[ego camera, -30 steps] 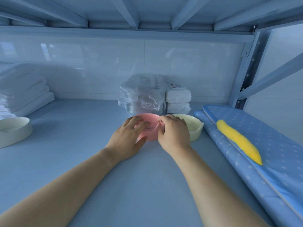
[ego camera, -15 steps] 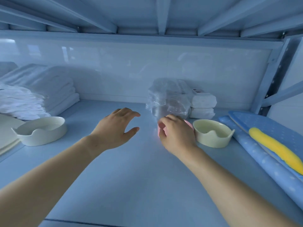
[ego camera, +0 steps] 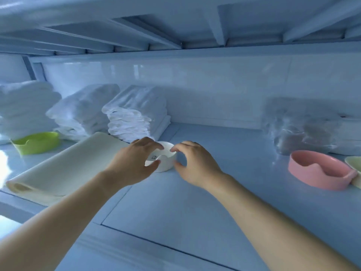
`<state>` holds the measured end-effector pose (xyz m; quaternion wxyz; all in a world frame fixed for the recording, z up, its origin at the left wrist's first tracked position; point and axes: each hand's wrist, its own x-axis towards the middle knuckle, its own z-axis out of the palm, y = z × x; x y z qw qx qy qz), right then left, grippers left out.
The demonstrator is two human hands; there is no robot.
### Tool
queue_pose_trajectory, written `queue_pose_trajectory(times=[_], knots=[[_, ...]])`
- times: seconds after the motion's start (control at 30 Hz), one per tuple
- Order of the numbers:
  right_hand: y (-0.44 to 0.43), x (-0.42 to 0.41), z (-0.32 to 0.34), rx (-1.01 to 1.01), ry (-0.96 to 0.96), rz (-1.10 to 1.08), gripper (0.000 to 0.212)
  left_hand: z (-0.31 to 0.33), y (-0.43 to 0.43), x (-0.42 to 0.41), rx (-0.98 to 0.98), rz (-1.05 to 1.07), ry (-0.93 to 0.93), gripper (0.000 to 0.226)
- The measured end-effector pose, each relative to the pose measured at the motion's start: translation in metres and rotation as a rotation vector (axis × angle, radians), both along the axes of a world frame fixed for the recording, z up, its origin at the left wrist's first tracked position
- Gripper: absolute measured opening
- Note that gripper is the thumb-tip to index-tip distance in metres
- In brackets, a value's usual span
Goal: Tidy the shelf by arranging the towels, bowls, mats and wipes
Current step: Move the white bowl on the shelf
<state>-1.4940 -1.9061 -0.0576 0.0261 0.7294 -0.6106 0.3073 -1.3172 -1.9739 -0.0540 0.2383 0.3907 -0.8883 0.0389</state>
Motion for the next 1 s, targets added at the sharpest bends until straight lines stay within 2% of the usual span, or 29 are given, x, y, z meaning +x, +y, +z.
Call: queue_pose_trajectory(times=[0.23,0.37,0.6,0.8,1.0], knots=[[-0.048,0.067,-0.015,0.061,0.059,-0.053,0.038,-0.017,-0.028,0.065,0.054,0.031,-0.041,0.040],[-0.051,0.071,-0.029,0.038,0.247,-0.124,0.032,-0.028,-0.041,0.081,0.064,0.008,-0.058,0.041],[-0.045,0.067,-0.036,-0.020,0.154,-0.179,0.015,-0.031,-0.047,0.067,0.064,-0.075,-0.034,0.052],[-0.035,0.060,-0.034,0.020,0.137,-0.182,0.019,-0.029,-0.050,0.043,0.104,-0.183,0.021,0.023],[-0.008,0.022,-0.021,-0.002,0.070,-0.233,0.021,-0.017,-0.038,0.005,0.035,-0.297,0.049,0.023]])
